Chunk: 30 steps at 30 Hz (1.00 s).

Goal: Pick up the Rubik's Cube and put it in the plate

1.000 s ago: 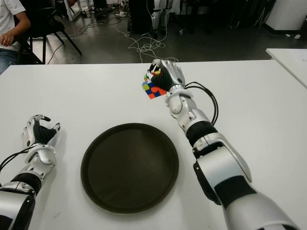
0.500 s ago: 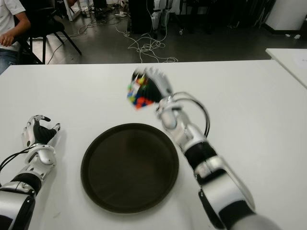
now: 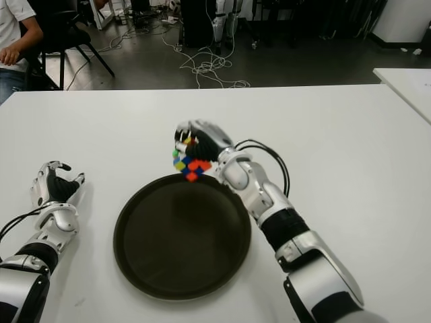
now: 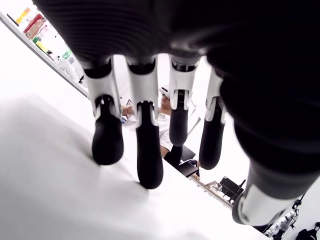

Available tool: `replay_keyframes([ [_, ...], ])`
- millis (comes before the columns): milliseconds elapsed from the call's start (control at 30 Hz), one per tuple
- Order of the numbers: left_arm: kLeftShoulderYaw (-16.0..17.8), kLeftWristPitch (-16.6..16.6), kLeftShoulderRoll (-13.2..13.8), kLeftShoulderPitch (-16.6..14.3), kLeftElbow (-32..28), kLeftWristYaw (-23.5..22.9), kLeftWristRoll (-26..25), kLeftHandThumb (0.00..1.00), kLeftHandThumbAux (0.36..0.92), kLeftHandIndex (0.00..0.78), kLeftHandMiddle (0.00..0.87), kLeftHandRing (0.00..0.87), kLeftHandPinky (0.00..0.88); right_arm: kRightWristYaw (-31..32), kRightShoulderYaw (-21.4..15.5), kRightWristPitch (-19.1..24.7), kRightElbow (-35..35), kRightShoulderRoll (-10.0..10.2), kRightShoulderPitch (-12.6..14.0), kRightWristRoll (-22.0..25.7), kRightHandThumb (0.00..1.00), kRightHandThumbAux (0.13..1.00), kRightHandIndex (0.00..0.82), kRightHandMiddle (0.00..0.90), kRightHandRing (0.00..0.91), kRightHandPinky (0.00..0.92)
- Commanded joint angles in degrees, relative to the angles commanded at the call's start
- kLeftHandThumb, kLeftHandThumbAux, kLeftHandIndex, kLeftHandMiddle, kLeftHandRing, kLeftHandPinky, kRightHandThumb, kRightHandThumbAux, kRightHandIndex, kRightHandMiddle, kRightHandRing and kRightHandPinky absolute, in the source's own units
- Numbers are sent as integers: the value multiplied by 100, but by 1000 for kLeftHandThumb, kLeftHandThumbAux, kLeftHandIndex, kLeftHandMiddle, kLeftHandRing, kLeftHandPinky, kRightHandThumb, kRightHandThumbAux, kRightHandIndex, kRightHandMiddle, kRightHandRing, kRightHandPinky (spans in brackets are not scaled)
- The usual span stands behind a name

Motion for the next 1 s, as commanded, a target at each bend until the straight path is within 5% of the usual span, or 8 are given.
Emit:
replay_keyframes([
  [500,-16,1,8,2,5,2,18,702,709,412,212,226,266,654,18,-178,124,-12,93,202,690,730,433,751,767,768],
  [1000,-36,27,-6,2,-6,68,40,698,712,410,225,235,255,1199,-81,325,-239,35,361,387,693,729,432,732,748,745],
])
